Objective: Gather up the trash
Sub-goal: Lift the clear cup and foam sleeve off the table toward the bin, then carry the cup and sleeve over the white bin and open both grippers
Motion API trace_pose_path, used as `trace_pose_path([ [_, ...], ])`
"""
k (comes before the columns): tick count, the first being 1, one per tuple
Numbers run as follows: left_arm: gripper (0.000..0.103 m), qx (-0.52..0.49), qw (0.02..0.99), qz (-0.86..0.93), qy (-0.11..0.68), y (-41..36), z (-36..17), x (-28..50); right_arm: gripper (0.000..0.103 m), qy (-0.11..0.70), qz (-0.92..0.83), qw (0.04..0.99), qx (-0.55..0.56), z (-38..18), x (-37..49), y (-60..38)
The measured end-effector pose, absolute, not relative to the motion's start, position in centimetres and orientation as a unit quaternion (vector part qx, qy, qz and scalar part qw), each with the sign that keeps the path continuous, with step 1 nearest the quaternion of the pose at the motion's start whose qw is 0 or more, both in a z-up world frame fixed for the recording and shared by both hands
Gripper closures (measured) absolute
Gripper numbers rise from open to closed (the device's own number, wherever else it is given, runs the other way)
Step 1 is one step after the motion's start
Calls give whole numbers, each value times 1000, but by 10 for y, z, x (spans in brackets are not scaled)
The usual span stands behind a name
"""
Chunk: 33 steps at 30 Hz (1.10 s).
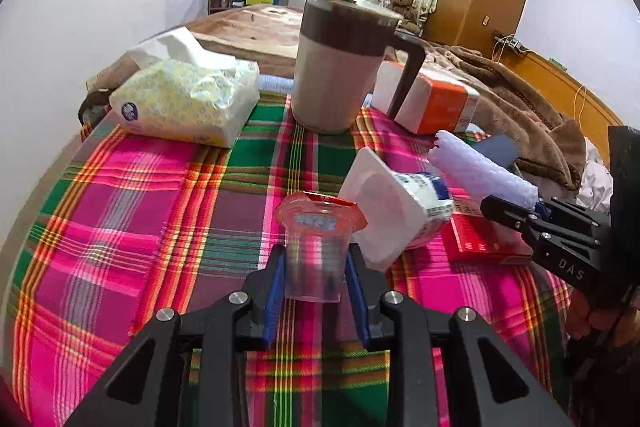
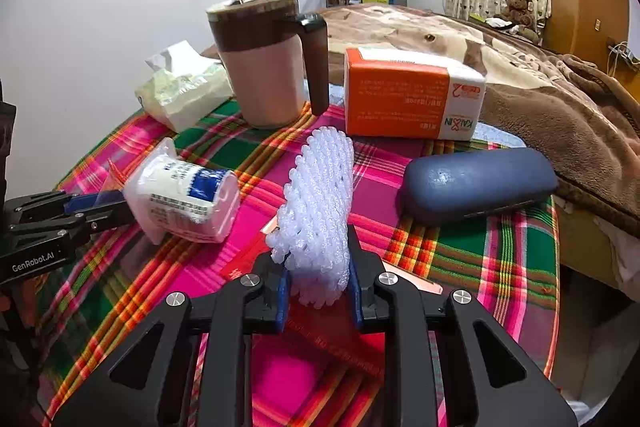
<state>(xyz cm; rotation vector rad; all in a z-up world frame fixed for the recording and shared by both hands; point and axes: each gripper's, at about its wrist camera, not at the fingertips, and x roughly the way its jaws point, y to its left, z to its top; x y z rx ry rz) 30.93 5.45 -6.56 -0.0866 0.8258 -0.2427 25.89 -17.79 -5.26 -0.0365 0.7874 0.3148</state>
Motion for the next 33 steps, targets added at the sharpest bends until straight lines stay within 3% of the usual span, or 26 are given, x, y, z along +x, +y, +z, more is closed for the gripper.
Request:
trace_pose_path([
  [21, 73, -33, 928, -143, 343, 28, -9, 205, 80, 333, 133, 933, 36, -22, 177, -199],
  [33, 73, -2, 929, -189, 319, -27, 7, 157, 80, 305, 84, 947, 59, -9, 118, -244],
])
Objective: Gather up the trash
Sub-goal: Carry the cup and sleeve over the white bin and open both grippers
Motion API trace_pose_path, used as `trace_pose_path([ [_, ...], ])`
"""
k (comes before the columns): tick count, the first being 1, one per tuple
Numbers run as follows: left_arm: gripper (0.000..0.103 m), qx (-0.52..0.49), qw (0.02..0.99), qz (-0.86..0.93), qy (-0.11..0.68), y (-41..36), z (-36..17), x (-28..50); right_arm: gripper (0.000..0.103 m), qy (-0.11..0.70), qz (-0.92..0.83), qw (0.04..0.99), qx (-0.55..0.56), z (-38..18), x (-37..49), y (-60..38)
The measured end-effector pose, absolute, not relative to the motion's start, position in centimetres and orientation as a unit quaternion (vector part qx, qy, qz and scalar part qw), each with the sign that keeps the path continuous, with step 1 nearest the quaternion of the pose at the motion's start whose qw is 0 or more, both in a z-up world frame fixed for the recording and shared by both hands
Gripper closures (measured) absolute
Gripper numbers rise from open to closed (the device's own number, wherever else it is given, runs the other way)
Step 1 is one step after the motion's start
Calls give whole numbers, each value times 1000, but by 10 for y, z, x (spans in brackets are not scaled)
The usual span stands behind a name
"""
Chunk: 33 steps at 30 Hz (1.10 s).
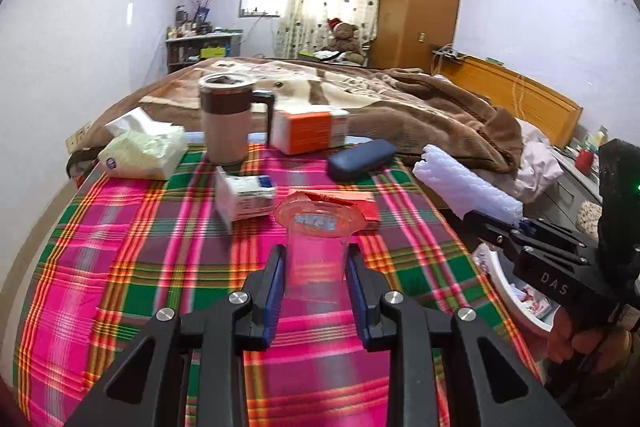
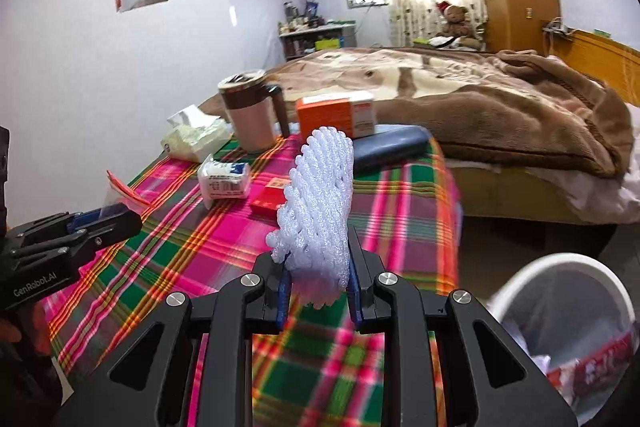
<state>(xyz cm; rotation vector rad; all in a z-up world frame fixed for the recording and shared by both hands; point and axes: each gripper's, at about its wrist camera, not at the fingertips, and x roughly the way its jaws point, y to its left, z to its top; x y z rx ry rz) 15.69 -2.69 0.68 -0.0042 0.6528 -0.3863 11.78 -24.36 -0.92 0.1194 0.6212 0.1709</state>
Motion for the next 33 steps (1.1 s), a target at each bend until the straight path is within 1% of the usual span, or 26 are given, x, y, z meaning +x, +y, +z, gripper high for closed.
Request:
trace_pose_path([
  [6, 73, 5, 924, -214, 318, -54, 7, 140, 80, 289, 51, 953, 68, -6, 92, -266],
  [12, 73, 15, 918, -245, 311, -90, 10, 128, 80, 290, 9, 954, 77, -11, 76, -290],
  [25, 73, 42, 880, -347, 320, -200, 5, 109, 80, 291, -104, 945, 110, -16, 29, -353],
  [33, 73, 62, 863, -381, 326, -254, -3, 102, 79, 311, -157, 929, 122, -30, 15, -388],
])
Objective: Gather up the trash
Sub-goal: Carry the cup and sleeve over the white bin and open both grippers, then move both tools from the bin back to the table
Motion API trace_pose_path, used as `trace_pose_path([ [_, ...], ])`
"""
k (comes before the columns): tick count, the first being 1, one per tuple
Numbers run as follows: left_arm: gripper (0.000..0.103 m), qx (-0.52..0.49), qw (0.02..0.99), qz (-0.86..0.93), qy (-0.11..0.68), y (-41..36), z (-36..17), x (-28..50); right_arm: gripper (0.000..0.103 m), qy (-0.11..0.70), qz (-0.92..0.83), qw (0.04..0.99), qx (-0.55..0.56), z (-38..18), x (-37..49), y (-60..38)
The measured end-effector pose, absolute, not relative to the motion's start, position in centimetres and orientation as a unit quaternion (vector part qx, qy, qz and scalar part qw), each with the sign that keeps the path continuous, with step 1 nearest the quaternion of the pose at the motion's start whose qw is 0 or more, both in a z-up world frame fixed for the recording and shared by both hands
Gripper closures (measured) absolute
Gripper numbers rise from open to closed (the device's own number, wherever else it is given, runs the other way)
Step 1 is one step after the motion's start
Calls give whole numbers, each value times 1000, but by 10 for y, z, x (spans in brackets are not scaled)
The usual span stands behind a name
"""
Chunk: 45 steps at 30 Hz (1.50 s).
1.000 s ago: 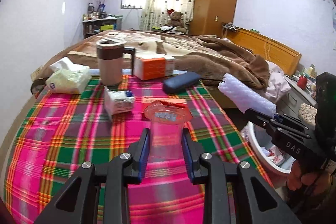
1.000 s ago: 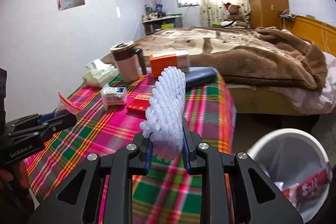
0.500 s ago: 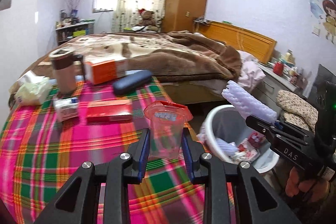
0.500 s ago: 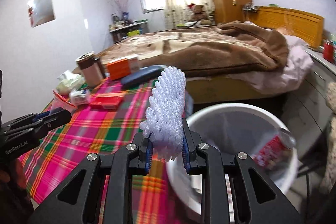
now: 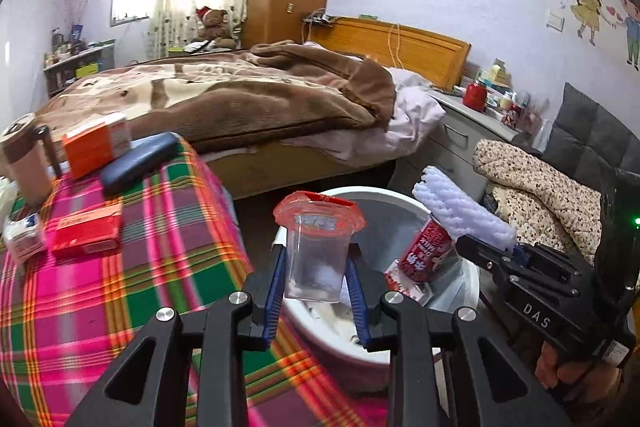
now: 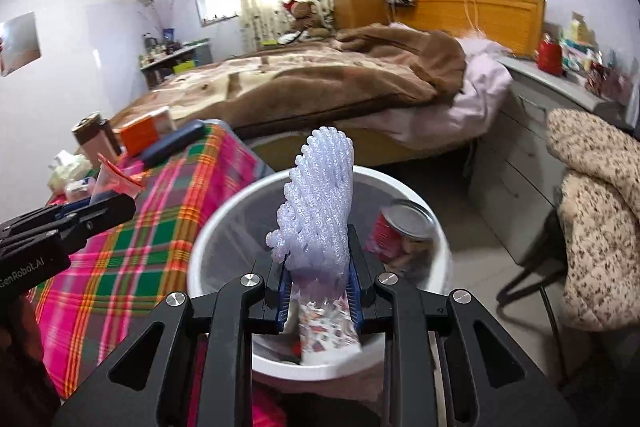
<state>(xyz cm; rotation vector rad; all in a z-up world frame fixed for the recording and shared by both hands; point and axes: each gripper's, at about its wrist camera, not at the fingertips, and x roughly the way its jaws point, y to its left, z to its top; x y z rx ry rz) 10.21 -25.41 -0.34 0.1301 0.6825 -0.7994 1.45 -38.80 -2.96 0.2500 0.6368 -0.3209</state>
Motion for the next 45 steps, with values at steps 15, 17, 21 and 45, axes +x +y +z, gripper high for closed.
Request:
trace_pose_path([
  [15, 72, 75, 842, -401, 352, -309, -24, 111, 78, 353, -168, 909, 141, -54, 11, -418],
  [17, 62, 78, 844, -397, 351, -310, -26, 114, 75, 355, -166, 910, 139, -55, 11, -419],
  [21, 44, 66, 844, -396, 357, -305, -26, 118, 50, 361, -166, 907, 138, -56, 13, -420],
  [45, 43, 38, 878, -343, 331, -232, -4, 123, 40, 335, -141, 924, 120, -38, 23, -388],
])
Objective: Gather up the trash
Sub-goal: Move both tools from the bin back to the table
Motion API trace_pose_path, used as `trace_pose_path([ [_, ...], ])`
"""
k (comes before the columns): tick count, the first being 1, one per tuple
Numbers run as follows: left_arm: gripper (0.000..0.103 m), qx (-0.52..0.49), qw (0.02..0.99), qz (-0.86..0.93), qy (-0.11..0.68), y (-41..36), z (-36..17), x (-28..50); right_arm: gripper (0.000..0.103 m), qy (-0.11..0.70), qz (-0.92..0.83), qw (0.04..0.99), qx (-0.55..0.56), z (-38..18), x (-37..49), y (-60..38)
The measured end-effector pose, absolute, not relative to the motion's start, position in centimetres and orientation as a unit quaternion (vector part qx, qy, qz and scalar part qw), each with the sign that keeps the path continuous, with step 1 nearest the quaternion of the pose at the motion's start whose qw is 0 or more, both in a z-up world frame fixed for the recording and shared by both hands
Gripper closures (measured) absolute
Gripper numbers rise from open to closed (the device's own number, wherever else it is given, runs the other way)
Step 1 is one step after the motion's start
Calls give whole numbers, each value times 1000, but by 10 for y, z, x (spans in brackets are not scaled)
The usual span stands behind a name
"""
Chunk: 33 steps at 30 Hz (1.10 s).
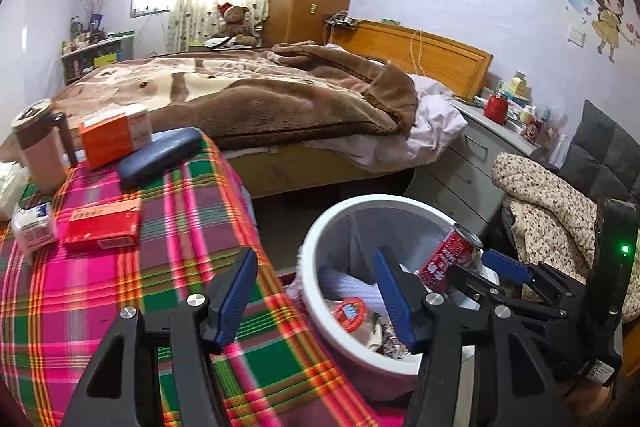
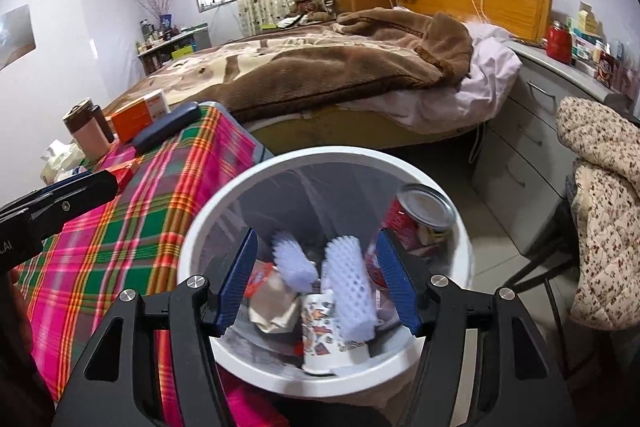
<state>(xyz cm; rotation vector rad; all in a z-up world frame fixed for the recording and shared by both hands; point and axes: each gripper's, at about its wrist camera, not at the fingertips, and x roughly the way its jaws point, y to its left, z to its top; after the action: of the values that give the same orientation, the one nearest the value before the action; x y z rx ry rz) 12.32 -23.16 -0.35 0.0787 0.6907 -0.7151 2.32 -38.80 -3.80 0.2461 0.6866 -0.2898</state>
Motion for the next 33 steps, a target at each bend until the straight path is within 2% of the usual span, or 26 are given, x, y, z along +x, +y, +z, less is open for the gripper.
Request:
trace_pose_path([
  [17, 43, 12, 906, -273, 322, -149, 4, 151, 40, 317, -83, 940, 91, -27, 59, -338],
  [33, 42, -12, 932, -179, 316, -47, 4, 207, 40, 333, 8, 942, 40, -23, 128, -277],
])
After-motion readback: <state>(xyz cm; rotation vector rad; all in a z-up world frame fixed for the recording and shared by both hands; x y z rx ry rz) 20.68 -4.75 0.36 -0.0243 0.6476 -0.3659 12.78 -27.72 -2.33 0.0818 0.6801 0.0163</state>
